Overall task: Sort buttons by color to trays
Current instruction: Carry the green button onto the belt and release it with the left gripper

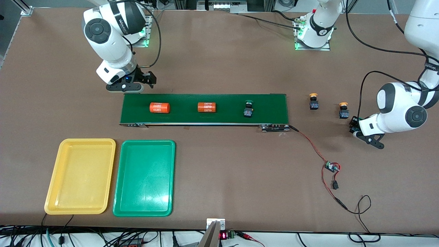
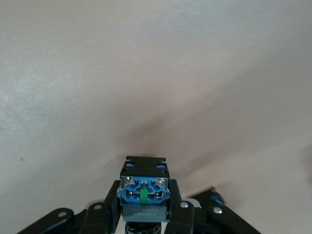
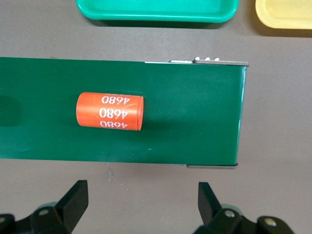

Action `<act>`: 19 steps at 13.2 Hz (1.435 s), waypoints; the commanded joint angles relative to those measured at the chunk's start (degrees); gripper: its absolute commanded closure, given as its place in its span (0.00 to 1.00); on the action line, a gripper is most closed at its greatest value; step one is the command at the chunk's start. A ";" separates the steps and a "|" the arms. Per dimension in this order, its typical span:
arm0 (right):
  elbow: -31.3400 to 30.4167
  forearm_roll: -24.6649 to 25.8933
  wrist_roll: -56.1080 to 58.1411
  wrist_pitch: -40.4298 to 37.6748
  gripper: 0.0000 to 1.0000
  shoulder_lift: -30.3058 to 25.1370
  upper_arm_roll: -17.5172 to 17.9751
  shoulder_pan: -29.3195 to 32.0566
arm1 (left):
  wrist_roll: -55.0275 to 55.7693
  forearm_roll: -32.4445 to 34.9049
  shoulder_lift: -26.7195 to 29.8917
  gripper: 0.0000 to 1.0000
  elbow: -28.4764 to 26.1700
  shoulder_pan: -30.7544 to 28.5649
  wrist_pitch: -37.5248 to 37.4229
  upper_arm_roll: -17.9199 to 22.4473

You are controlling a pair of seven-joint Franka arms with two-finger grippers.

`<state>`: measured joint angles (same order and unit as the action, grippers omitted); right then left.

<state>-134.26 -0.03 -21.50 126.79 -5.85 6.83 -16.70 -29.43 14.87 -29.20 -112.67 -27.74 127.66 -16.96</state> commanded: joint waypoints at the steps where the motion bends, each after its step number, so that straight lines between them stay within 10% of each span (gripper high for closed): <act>1: -0.48 0.12 1.19 -1.28 0.00 -1.18 0.20 0.44 | 3.83 -4.39 6.24 1.00 -0.97 2.23 -7.05 -2.81; 13: -0.04 -0.32 3.41 -1.03 0.00 0.04 0.37 1.41 | 49.09 -21.11 8.47 1.00 -2.29 27.46 -3.93 -8.97; 19: 0.14 -1.02 -9.34 8.37 0.00 5.49 0.73 -4.83 | 49.02 -20.41 5.47 0.99 -2.55 29.32 2.06 -8.88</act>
<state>-134.28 -0.43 -27.73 132.28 -2.19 7.55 -20.07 19.86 -4.95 -23.37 -115.12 1.37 128.82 -26.17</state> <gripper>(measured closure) 0.000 0.590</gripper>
